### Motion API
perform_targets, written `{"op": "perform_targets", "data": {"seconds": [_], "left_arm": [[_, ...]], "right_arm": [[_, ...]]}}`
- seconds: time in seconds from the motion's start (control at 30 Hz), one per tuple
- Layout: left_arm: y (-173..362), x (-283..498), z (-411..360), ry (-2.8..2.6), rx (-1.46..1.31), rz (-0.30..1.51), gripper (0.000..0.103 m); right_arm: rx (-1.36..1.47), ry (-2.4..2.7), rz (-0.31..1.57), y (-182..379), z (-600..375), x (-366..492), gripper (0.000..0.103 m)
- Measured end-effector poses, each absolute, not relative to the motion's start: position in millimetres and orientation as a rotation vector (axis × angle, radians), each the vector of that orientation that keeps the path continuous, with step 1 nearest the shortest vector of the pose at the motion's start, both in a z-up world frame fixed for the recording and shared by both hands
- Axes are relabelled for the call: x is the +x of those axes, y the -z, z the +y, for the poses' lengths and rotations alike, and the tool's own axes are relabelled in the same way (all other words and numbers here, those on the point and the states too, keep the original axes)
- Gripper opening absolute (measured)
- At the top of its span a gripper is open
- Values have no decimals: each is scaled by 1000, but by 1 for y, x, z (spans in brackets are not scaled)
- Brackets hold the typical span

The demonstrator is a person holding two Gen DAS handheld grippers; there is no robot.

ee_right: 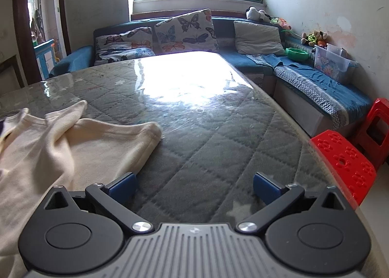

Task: Fold clothes
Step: 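Move both grippers toward the crumpled cream shirt on the table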

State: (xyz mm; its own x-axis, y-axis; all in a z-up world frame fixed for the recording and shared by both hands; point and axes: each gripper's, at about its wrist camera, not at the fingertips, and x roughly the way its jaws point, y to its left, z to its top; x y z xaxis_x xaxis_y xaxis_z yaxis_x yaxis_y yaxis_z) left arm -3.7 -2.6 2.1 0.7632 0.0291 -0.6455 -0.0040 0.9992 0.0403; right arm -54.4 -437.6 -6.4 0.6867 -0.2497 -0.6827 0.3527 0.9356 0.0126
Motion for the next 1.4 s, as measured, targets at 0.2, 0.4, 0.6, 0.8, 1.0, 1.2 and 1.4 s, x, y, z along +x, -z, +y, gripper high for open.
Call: {"op": "perform_targets", "data": {"seconds": [0.2,0.4,0.6,0.8,1.0,1.2,1.4], "left_arm": [[-3,-15,-12,1,35,706,103],[-14,-34,-36,68,40,689,103],[-21,-54,-57,125,31,711,103],[-24,-69,-74,162,34,726,103],[-30,-81,-85,178,55,726,103],[-31,-89,-95,190,84,731,103],[-31,-98,-102,203,103,729,103]], "right_arm": [[71,295,699,4,-438,-77,103],[64,232,638,-17,-413,-124,103],[19,158,633,-24,-382,-147,103],[18,115,634,-28,-362,-162,103],[48,82,648,-25,-351,-172,103],[46,54,652,-24,-341,-183,103],[49,33,648,-25,-335,-189,103]]}}
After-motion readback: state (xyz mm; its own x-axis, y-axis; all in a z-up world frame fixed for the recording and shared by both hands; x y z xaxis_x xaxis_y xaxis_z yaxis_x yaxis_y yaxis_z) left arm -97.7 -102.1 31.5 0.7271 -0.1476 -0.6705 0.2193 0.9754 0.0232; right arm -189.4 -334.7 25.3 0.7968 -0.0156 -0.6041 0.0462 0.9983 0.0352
